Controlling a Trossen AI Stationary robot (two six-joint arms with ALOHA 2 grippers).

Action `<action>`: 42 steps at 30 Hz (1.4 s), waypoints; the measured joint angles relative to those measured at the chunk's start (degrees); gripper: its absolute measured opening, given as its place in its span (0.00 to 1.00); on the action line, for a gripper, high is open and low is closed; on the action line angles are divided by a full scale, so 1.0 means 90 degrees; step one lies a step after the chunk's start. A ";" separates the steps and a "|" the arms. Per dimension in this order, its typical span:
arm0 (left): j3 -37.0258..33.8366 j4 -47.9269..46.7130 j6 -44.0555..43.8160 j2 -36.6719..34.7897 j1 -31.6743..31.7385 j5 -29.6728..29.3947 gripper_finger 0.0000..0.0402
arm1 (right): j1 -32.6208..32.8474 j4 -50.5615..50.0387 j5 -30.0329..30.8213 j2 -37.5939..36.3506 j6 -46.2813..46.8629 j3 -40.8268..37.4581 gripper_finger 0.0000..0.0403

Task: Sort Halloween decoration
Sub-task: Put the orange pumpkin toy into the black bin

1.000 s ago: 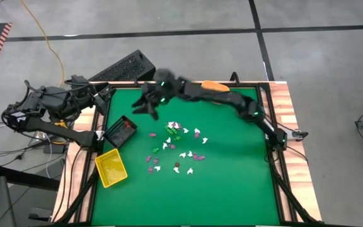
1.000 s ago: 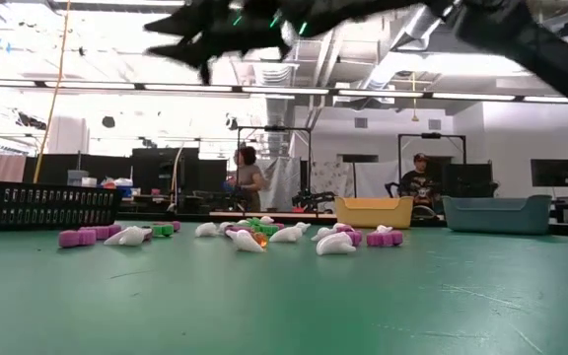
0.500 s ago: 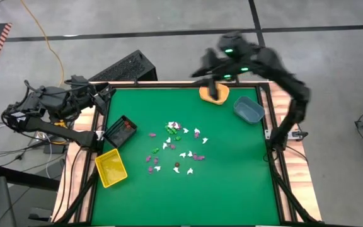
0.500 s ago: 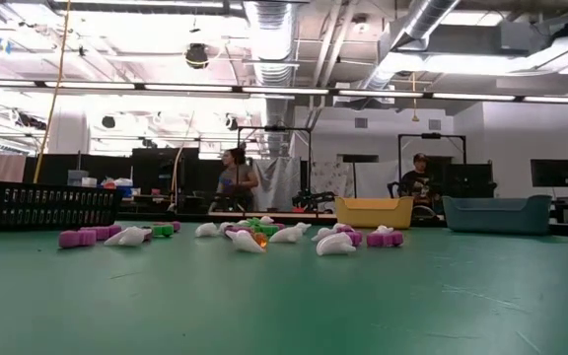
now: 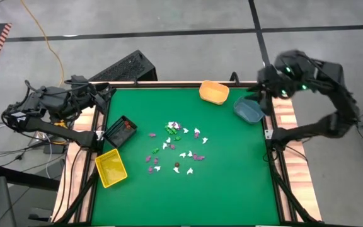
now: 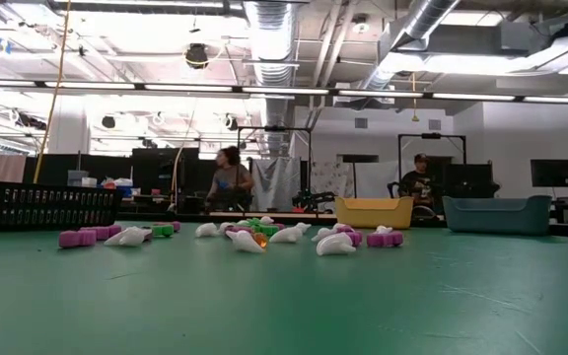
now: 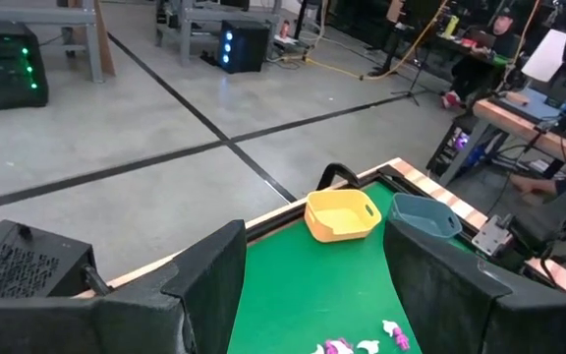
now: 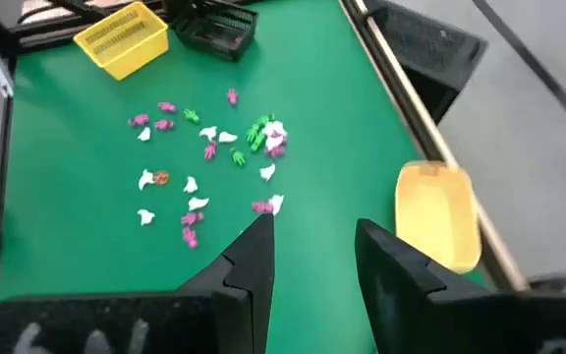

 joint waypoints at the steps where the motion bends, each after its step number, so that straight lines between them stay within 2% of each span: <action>1: -0.0001 0.0000 -0.0011 0.0009 -0.0002 -0.0002 0.58 | 0.0000 0.0257 0.0002 -0.0344 0.0187 -0.0515 0.34; 6: 0.0001 -0.0008 -0.0047 0.0060 0.0000 -0.0005 0.58 | 0.0104 0.2061 -0.0058 -0.1926 0.1152 -0.3152 0.34; 11: 0.0001 -0.0010 -0.0090 0.0140 -0.0002 0.0027 0.58 | 0.0698 0.4146 -0.0152 -0.3109 0.2098 -0.5534 0.34; 14: 0.0001 -0.0012 -0.0180 0.0262 -0.0001 0.0147 0.58 | 0.1147 0.5520 -0.0164 -0.3467 0.2500 -0.6767 0.34; 17: 0.0000 -0.0042 -0.0249 0.0344 -0.0001 0.0236 0.58 | 0.1647 0.7133 -0.0045 -0.3465 0.2799 -0.7702 0.34; 21: 0.0001 -0.0041 -0.0291 0.0476 -0.0002 0.0274 0.58 | 0.2295 0.8759 0.0303 -0.2834 0.2823 -0.8456 0.34; 25: 0.0001 -0.0050 -0.0286 0.0620 -0.0002 0.0367 0.58 | 0.2882 0.9624 0.0769 -0.1724 0.2653 -0.8552 0.34; 30: 0.0001 -0.0066 -0.0283 0.0750 -0.0002 0.0384 0.58 | 0.3299 1.0847 0.0817 -0.0124 0.2435 -0.8567 0.34; 33: 0.0000 -0.0066 -0.0281 0.0782 -0.0002 0.0384 0.58 | 0.3392 1.1731 0.0814 0.0774 0.2408 -0.8414 0.34; 36: 0.0000 -0.0081 -0.0281 0.0809 -0.0002 0.0386 0.58 | 0.3451 1.2168 0.0814 0.1714 0.2307 -0.8221 0.34; 42: 0.0001 -0.0097 -0.0259 0.0842 -0.0002 0.0446 0.58 | 0.3666 1.2926 0.0799 0.3190 0.1493 -0.7424 0.39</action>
